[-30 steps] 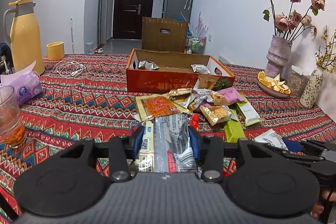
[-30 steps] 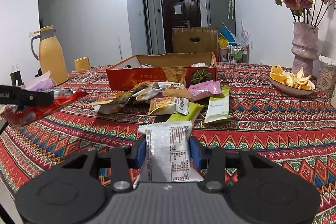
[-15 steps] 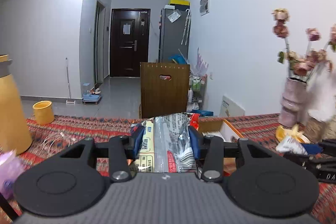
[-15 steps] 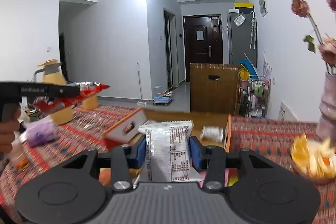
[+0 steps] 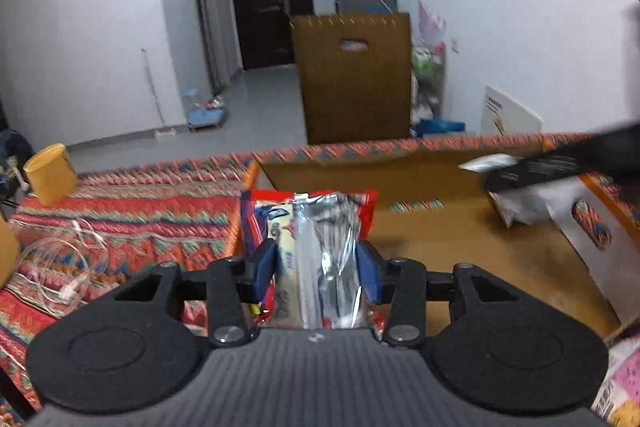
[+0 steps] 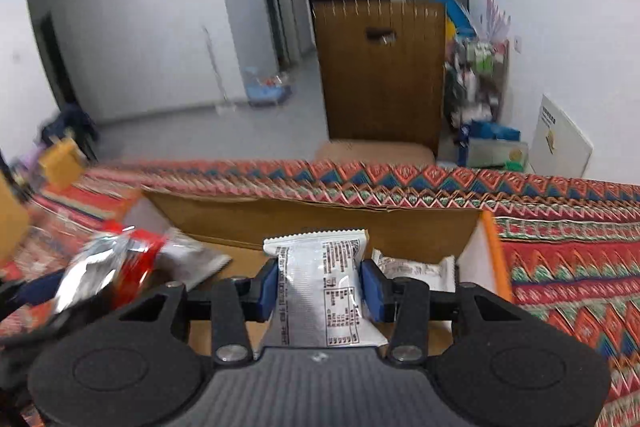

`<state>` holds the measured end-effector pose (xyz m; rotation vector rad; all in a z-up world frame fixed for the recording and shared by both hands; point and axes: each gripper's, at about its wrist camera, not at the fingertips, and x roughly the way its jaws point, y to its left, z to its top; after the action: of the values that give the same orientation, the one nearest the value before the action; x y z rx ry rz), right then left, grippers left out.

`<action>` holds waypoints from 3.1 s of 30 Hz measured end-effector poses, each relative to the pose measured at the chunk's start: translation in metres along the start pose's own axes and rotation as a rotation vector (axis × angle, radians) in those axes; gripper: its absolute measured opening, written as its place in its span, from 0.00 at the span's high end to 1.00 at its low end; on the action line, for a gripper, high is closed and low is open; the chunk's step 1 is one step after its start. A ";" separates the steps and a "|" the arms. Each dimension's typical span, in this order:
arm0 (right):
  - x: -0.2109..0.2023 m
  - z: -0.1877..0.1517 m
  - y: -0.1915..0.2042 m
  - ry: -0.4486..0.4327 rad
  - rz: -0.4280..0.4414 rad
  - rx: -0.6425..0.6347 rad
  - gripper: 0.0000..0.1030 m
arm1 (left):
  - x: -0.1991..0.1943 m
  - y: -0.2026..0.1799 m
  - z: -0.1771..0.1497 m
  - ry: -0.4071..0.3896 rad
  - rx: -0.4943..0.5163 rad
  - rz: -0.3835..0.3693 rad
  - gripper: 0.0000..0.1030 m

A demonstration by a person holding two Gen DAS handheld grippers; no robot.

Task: Organize snacks
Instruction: 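Lower both held packets into the open box and open both tools, then reach the left tool to the orange-and-gold snack bag and close on it, then lift the orange bag with the left tool while the right tool grasps a cracker packet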

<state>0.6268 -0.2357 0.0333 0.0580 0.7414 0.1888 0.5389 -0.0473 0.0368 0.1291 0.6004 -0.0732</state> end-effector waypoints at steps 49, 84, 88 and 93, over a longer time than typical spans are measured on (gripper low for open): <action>-0.377 -0.361 0.031 -0.361 -0.003 -0.059 0.00 | -0.370 0.000 -0.244 -0.166 -0.072 -0.131 0.01; -0.300 -0.307 0.014 -0.254 -0.042 -0.031 0.00 | -0.113 -0.004 -0.107 0.214 -0.136 -0.137 0.06; -0.288 -0.306 0.012 -0.228 -0.066 -0.029 0.00 | -0.100 -0.005 -0.118 0.204 -0.131 -0.119 0.39; -0.276 -0.299 0.010 -0.203 -0.081 -0.021 0.01 | -0.134 -0.007 -0.119 0.100 -0.050 -0.144 0.84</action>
<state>0.2236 -0.2827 -0.0023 0.0267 0.5387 0.1115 0.3617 -0.0332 0.0148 0.0408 0.7102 -0.1917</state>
